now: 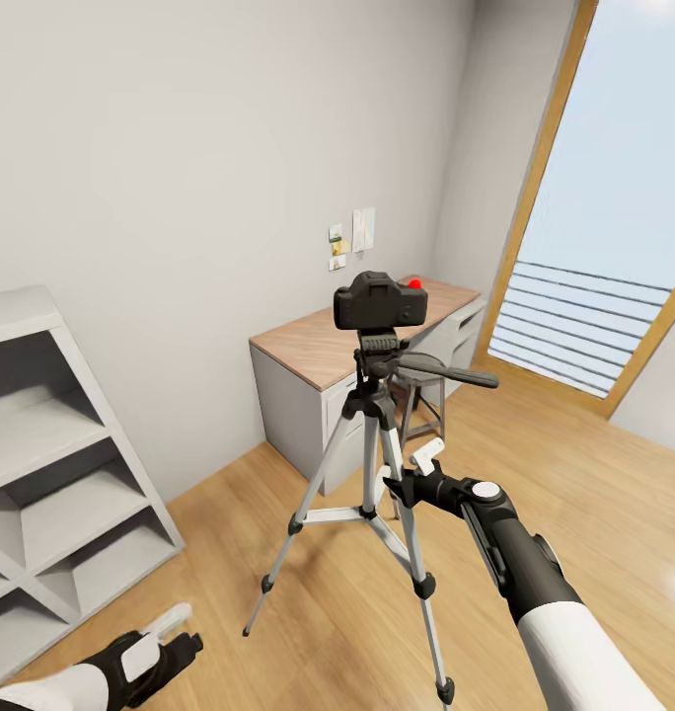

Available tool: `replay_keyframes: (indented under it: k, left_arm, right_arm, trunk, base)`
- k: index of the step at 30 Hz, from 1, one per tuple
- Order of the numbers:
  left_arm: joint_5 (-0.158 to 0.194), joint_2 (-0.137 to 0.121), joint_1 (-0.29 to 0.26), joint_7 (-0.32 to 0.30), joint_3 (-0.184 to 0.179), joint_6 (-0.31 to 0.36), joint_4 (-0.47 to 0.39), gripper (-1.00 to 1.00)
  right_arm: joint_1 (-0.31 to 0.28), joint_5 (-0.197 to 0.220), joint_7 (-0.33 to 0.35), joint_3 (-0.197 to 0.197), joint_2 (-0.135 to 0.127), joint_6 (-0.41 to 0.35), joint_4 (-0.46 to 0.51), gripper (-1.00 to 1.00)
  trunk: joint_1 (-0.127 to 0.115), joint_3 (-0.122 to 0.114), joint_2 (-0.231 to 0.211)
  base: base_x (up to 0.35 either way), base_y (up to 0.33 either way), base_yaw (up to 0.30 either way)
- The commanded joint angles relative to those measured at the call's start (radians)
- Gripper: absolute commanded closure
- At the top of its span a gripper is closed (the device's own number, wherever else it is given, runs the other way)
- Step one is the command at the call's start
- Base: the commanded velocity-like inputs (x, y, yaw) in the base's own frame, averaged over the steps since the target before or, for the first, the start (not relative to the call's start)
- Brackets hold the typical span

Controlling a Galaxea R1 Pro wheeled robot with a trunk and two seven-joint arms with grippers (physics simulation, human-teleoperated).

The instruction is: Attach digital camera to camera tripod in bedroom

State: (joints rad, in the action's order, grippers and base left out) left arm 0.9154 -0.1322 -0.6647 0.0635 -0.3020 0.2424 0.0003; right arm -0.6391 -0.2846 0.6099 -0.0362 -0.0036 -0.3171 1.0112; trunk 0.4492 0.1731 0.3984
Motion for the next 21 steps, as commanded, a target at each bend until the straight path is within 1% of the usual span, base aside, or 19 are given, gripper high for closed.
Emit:
replay_keyframes:
  k: [1,2,3,4,8,9,12,16,21]
  left_arm:
    - [0.011,0.009,0.016,0.038,-0.008,-0.010,0.000,-1.00]
    - [0.011,0.022,0.053,0.087,-0.008,-0.039,0.000,-1.00]
    - [0.011,0.027,0.074,0.104,-0.008,-0.056,0.000,-1.00]
    - [0.011,0.034,0.118,0.129,-0.008,-0.090,0.000,-1.00]
    - [0.011,0.041,0.201,0.159,-0.008,-0.160,0.000,-1.00]
    - [0.011,0.041,0.231,0.168,-0.008,-0.190,0.000,-1.00]
    - [0.011,0.041,0.263,0.176,-0.008,-0.216,0.000,-1.00]
    - [0.010,0.045,0.309,0.181,-0.008,-0.235,0.000,-1.00]
    - [0.010,0.062,0.337,0.184,-0.009,-0.242,0.000,-1.00]
  right_arm:
    - [-0.001,-0.039,0.002,0.001,-0.001,-0.068,-0.003,1.00]
    - [-0.001,-0.039,0.002,0.001,-0.001,-0.068,-0.003,1.00]
    - [-0.001,-0.040,0.002,0.001,-0.001,-0.068,-0.003,1.00]
    - [-0.001,-0.040,0.002,0.001,-0.001,-0.068,-0.003,1.00]
    - [-0.001,-0.040,0.002,0.000,0.000,-0.068,-0.003,1.00]
    - [-0.001,-0.040,0.002,0.000,0.000,-0.069,-0.004,1.00]
    - [-0.001,-0.039,0.002,0.000,0.000,-0.068,-0.005,1.00]
    - [-0.001,-0.040,0.002,0.000,0.000,-0.068,-0.009,1.00]
    - [-0.001,-0.040,0.002,-0.001,0.000,-0.068,-0.011,1.00]
  trunk:
    - [0.001,0.002,0.002]
    - [0.001,0.002,0.002]
    - [0.001,0.002,0.002]
    - [0.001,0.002,0.002]
    - [0.001,0.002,0.002]
    - [0.001,0.002,0.002]
    - [0.001,0.002,0.002]
    - [0.001,0.002,0.002]
    - [0.001,0.002,0.002]
  base:
    - [0.000,0.000,0.000]
    - [0.000,0.000,0.000]
    - [0.000,0.000,0.000]
    - [0.000,0.000,0.000]
    - [0.000,0.000,0.000]
    - [0.000,0.000,0.000]
    - [0.000,0.000,0.000]
    - [0.000,0.000,0.000]
    - [0.000,0.000,0.000]
